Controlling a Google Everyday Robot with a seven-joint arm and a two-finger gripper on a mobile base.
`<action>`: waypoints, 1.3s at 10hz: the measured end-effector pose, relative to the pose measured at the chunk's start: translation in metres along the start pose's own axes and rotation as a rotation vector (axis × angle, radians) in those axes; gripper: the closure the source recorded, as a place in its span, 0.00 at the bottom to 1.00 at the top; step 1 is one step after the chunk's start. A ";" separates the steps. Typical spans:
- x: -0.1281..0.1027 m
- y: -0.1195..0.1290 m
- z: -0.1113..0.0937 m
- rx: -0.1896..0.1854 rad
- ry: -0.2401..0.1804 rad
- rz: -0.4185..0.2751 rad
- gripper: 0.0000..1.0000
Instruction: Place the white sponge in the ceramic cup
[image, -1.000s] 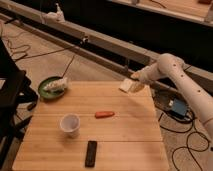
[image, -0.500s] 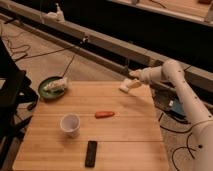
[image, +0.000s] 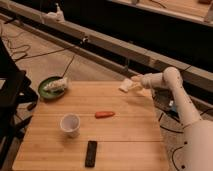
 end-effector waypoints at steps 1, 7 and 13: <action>0.003 -0.003 0.007 -0.008 0.011 -0.003 0.35; 0.014 -0.007 0.016 -0.018 0.079 -0.028 0.35; 0.013 -0.056 0.002 0.187 -0.013 0.044 0.35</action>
